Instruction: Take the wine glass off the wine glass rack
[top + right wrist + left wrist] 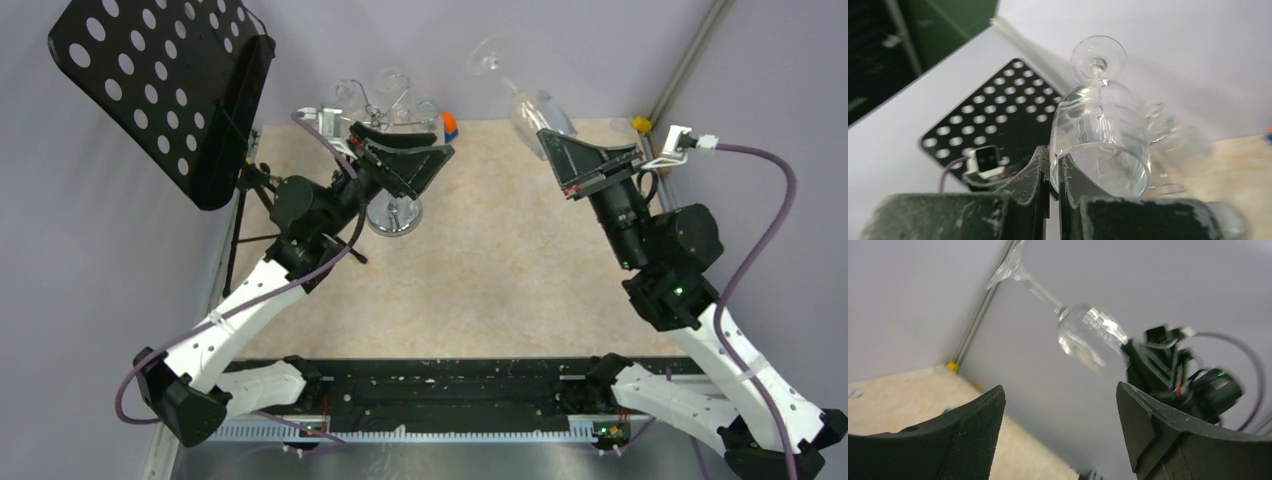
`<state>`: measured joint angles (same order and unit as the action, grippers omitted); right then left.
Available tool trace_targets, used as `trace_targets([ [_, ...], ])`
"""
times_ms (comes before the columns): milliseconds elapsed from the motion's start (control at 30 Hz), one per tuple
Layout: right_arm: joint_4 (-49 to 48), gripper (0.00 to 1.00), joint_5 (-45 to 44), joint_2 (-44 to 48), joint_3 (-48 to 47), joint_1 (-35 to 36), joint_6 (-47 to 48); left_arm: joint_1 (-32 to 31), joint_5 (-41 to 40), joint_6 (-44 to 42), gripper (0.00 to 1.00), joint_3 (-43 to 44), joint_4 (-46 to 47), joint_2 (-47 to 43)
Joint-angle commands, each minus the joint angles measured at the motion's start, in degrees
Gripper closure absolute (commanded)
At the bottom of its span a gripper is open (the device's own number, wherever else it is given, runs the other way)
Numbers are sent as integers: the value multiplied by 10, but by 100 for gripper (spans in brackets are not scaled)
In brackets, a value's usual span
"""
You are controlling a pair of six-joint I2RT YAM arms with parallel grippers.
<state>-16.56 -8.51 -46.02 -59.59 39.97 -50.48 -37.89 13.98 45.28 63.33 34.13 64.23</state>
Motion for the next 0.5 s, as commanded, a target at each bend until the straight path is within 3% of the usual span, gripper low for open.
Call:
trace_targets([
  [0, 236, 100, -152, -4, -122, 4, 192, -2, 36, -115, 15, 61, -213, -20],
  [267, 493, 100, -267, -104, -292, 2, 354, -2, 24, -284, 17, 107, -456, -48],
  [367, 574, 100, -259, -165, -351, -6, 380, -2, -4, -324, 17, 104, -507, -63],
  [467, 634, 100, -196, -224, -406, -42, 388, -2, -30, -345, 17, 97, -541, -78],
])
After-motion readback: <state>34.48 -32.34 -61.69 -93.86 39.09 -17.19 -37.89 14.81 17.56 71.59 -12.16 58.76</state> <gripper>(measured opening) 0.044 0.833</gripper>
